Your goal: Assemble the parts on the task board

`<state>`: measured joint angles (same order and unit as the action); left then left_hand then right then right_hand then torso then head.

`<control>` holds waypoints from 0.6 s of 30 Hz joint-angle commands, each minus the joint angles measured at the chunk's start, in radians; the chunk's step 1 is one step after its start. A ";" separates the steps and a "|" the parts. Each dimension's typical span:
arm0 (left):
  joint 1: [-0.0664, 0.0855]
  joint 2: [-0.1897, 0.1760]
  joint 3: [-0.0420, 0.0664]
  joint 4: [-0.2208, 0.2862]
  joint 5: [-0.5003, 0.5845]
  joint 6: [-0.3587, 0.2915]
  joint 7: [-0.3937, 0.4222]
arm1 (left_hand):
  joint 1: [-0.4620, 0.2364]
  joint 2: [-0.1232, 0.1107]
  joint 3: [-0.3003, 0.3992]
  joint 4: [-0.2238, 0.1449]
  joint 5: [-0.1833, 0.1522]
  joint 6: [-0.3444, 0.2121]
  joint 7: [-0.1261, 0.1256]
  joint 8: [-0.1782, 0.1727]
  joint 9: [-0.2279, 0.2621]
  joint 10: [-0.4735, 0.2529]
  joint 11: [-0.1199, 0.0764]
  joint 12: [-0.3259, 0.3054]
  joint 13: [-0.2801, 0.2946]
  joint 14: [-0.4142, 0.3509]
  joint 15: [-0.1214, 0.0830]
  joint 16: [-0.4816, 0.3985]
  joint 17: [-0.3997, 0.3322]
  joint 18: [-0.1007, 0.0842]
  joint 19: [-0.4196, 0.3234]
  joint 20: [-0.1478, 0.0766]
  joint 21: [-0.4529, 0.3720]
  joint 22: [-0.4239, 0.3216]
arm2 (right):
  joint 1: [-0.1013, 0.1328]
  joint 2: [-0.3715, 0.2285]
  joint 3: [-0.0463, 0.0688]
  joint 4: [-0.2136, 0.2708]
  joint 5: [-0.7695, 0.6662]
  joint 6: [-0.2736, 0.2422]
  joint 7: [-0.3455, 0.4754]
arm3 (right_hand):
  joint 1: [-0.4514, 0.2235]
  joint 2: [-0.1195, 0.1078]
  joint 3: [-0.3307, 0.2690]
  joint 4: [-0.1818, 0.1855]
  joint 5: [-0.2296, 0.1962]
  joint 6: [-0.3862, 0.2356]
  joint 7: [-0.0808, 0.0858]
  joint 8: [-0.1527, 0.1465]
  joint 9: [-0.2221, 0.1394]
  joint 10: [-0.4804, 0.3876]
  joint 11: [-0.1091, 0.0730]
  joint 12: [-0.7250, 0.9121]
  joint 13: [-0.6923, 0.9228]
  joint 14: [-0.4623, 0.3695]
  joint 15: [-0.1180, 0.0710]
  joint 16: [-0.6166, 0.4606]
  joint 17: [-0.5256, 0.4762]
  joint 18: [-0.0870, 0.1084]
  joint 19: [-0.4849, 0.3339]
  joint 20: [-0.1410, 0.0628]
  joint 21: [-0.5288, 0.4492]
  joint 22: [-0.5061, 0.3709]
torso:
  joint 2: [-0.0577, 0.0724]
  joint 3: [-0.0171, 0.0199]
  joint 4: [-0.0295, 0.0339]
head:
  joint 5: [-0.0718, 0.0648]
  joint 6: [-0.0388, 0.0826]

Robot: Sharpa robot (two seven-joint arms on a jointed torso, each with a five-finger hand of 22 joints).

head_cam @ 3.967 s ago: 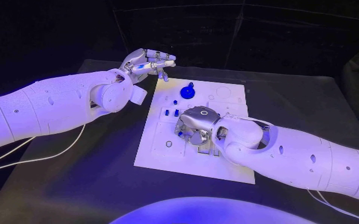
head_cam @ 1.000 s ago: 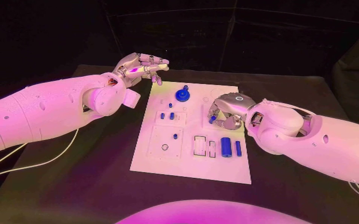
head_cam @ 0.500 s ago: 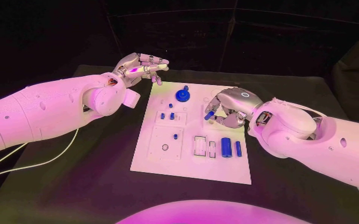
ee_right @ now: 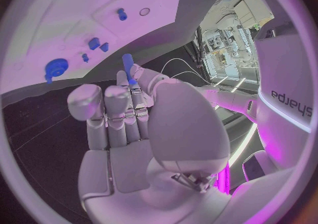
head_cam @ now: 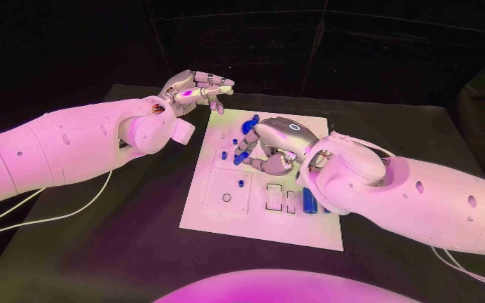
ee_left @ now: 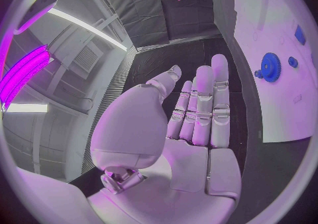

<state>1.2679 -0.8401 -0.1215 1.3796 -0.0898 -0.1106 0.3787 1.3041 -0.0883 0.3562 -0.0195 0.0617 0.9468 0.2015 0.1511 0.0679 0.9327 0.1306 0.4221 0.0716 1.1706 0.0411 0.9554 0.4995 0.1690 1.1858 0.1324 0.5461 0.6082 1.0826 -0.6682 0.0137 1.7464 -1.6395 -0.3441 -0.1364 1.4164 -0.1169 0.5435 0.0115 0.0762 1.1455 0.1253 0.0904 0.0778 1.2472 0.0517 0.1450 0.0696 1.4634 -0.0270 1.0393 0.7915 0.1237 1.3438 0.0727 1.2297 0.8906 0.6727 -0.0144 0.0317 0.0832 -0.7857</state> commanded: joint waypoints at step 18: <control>0.002 0.009 0.001 -0.001 0.004 0.013 0.003 | -0.006 0.002 -0.007 0.000 -0.003 -0.002 0.003 0.004 -0.001 -0.007 0.000 0.003 -0.001 -0.010 0.000 0.005 -0.001 0.012 0.003 0.005 -0.006 -0.001 | -0.027 0.118 -0.038 -0.086 -0.026 0.204 -0.004 | -0.026 0.001 0.005 -0.004 0.009 -0.002 0.009 -0.007 -0.003 0.000 0.008 -0.012 -0.001 0.006 0.000 0.006 0.002 -0.005 -0.001 0.004 0.004 -0.001 | -0.001 0.0014 -0.0011 | 0.032 -0.023</control>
<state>1.2682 -0.8328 -0.1213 1.3785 -0.0897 -0.1098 0.3782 1.3041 -0.0883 0.3562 -0.0195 0.0617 0.9468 0.2015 0.1511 0.0679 0.9327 0.1306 0.4220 0.0717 1.1706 0.0411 0.9554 0.4995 0.1689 1.1857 0.1324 0.5461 0.6083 1.0549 -0.5520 -0.0242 1.6616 -1.6395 -0.1861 -0.1314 1.3982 -0.1169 0.5469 0.0101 0.0820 1.1425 0.1297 0.0809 0.0735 1.2472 0.0518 0.1372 0.0697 1.4633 -0.0269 1.0393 0.7921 0.1239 1.3437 0.0727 1.2297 0.8890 0.6723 -0.0133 0.0312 0.1147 -0.8075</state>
